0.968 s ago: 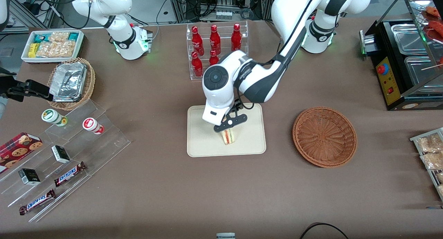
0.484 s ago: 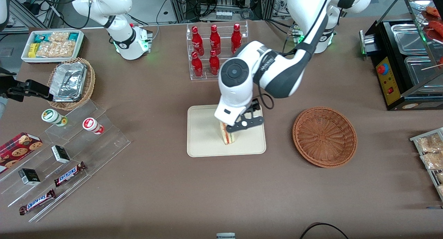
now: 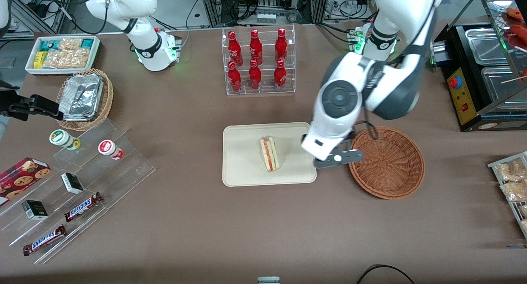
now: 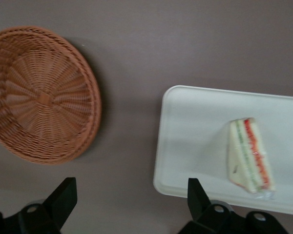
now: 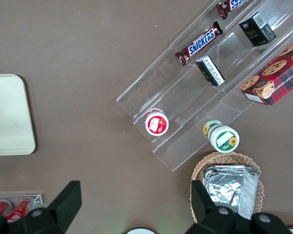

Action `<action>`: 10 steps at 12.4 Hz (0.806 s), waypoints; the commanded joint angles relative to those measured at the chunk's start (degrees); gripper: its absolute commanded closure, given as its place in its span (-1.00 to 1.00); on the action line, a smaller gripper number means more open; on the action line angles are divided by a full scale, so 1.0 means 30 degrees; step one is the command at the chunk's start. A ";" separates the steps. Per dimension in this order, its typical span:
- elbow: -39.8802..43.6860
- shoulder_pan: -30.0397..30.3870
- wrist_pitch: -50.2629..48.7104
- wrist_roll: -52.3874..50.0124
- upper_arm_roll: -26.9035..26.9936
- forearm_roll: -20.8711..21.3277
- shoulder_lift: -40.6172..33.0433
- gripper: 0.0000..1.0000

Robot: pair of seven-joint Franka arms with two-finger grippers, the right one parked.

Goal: Place sandwich from basket to tray

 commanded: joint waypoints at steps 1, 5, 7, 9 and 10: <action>-0.3946 0.1461 0.1197 0.2170 -0.0154 0.0121 -0.3232 -1.00; -0.5415 0.3657 0.1111 0.6125 -0.0154 -0.0143 -0.4963 -1.00; -0.6060 0.4623 0.1082 0.8027 -0.0154 -0.0201 -0.5695 -1.00; -0.6063 0.5620 0.0353 0.9934 -0.0154 -0.0581 -0.6224 -1.00; -0.6063 0.6031 -0.0086 1.0522 -0.0154 -0.0670 -0.6574 -1.00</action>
